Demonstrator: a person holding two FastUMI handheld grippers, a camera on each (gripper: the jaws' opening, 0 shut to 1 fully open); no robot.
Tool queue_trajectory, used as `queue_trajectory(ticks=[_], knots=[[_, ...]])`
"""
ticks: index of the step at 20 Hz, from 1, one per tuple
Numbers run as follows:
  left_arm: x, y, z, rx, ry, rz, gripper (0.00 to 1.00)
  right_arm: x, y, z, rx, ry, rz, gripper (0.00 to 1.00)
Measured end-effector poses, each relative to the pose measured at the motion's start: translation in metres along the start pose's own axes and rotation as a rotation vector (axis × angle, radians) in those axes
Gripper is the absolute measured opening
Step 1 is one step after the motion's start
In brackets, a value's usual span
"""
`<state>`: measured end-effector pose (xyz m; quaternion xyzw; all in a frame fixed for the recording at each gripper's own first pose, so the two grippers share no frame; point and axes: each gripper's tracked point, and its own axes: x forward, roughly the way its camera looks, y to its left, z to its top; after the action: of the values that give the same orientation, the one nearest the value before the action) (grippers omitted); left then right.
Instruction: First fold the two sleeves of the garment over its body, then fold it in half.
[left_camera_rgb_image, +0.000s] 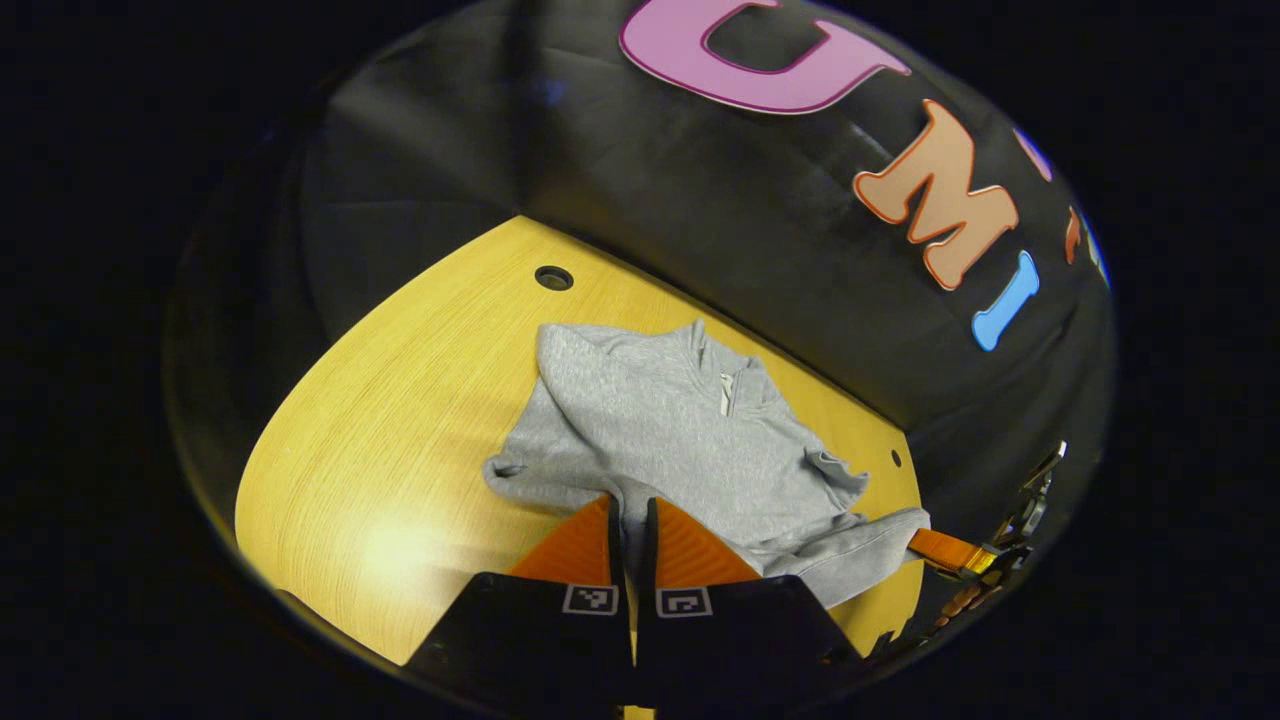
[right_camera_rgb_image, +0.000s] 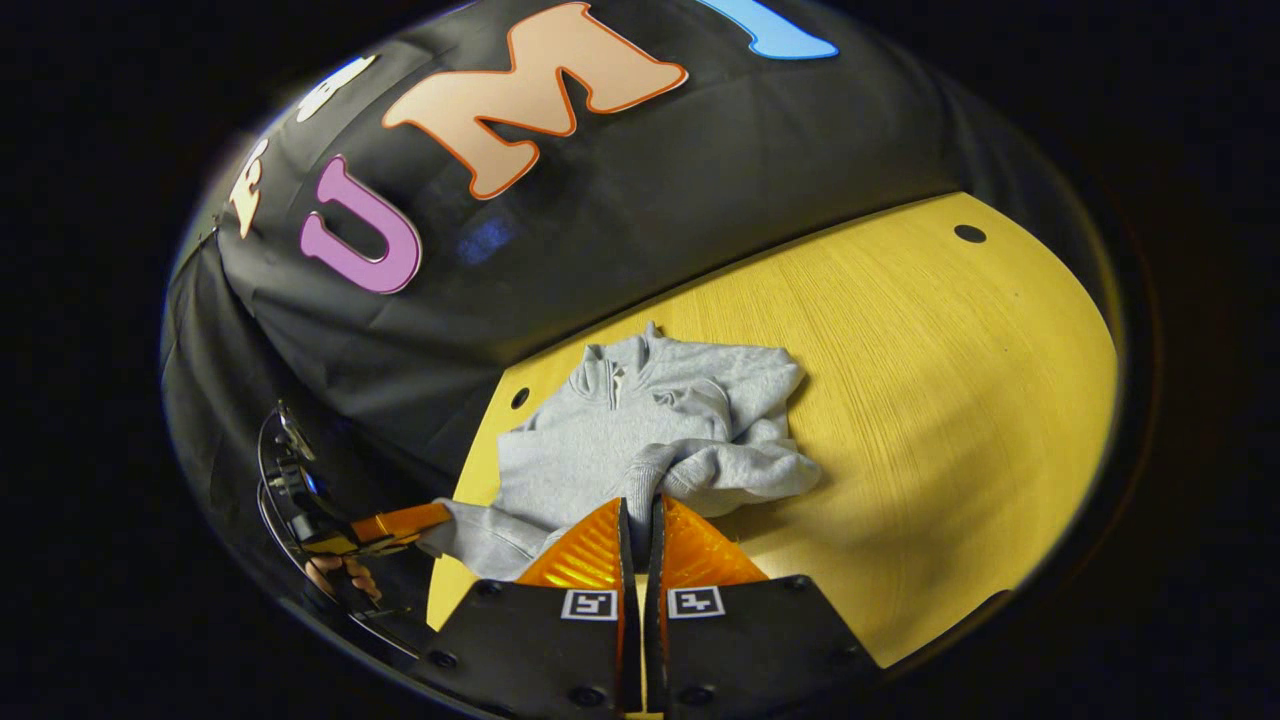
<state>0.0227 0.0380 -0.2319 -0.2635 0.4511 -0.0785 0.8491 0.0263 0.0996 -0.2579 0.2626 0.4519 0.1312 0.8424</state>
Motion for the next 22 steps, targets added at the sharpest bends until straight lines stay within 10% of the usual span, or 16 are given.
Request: queue_trajectory(ticks=[17, 20, 22], knots=[[0.104, 0.03, 0.014, -0.046, 0.189, 0.02, 0.0, 0.11, -0.041, 0.023, 0.189, 0.07, -0.187, 0.07], [0.109, 0.031, 0.015, -0.032, 0.185, 0.023, 0.04, 0.115, -0.033, 0.029, 0.187, 0.047, -0.163, 0.14], [0.109, 0.025, 0.03, -0.038, 0.127, 0.005, 0.21, 0.113, -0.023, 0.042, 0.151, -0.007, -0.148, 0.53]])
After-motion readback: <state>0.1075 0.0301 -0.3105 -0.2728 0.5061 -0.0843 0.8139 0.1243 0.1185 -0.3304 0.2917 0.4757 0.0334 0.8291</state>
